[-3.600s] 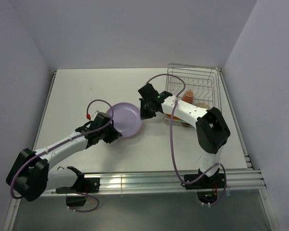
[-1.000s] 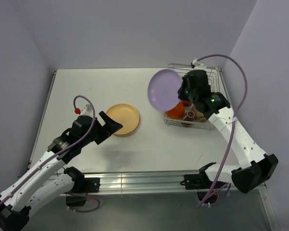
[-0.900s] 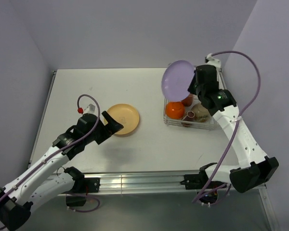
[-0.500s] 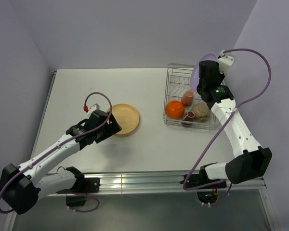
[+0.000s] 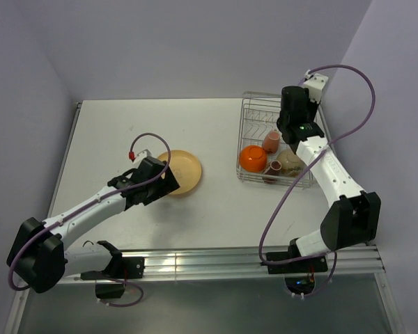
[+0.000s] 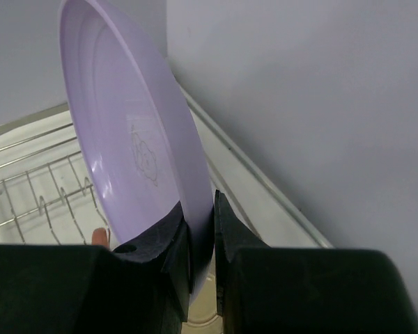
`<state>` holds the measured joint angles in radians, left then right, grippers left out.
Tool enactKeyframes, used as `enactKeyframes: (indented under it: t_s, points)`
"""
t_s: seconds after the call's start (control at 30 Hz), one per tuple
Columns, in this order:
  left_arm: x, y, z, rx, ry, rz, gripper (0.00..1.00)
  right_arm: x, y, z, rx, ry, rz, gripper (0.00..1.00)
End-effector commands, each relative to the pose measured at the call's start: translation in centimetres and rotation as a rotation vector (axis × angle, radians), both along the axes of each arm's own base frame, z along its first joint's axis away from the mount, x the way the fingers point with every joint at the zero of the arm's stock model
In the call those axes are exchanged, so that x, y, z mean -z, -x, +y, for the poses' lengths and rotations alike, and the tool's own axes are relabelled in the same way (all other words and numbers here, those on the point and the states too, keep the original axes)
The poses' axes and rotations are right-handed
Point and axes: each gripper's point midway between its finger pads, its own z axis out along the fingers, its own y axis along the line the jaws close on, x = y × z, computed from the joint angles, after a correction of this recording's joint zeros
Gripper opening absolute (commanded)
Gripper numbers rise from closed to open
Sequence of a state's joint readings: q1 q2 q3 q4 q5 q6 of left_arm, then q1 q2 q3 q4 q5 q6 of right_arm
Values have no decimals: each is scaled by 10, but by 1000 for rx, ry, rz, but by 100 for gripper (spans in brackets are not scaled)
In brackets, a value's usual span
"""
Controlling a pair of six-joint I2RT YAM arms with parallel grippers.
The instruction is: Load the mixed dishes into the dish rack
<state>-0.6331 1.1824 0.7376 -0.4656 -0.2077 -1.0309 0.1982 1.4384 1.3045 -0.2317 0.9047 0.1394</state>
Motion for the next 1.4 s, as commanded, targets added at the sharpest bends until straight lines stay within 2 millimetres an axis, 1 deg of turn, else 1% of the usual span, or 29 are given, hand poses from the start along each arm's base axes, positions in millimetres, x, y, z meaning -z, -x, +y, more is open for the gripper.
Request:
enactKeyframes:
  t_s: [0.0,0.07,0.1,0.13,0.23,0.3,0.33,0.43,0.57,0.6,0.73,0.87,0.97,1.03,1.17,1.3,1.37]
  points:
    - [-17,-15,-12,28,23,-60,98,-24,0,-15,83,54,-99,0]
    - [-14,-14,-12,30,21,-54,98,-27,-1,-16,82,76,-104,0]
    - [-13,-14,-12,33,21,-52,98,-19,1,-17,74,97,-71,0]
    - [-12,-13,-13,36,20,-48,98,-20,-4,-14,47,104,-78,0]
    - [-10,-13,-12,40,12,-42,98,-10,-12,-10,-2,140,-29,0]
    - [-10,-14,-13,41,12,-43,98,-8,-15,-11,1,145,-29,0]
    - [-10,-14,-12,40,11,-42,98,-3,-17,-10,-3,143,-17,0]
    - [-10,-14,-14,47,12,-40,98,-4,-21,-10,0,150,-30,0]
    - [-8,-13,-12,50,3,-38,98,-3,-24,-15,32,178,-13,0]
    - [-8,-14,-13,50,4,-39,98,1,-26,-15,32,184,1,0]
    - [-4,-13,-14,54,3,-30,98,4,-28,-17,36,197,13,0]
    - [-1,-13,-14,55,1,-24,98,15,-33,-17,27,203,50,0]
    - [-1,-13,-15,59,4,-25,98,31,-42,-15,8,185,87,0]
    - [-1,-13,-15,58,4,-27,98,36,-46,-14,-3,182,99,0]
    - [1,-12,-13,56,-2,-22,98,54,-54,-11,-13,177,146,0]
    - [2,-12,-12,52,2,-18,99,64,-61,-5,-41,146,164,0]
    - [3,-12,-12,48,3,-12,99,67,-62,-1,-57,126,194,0]
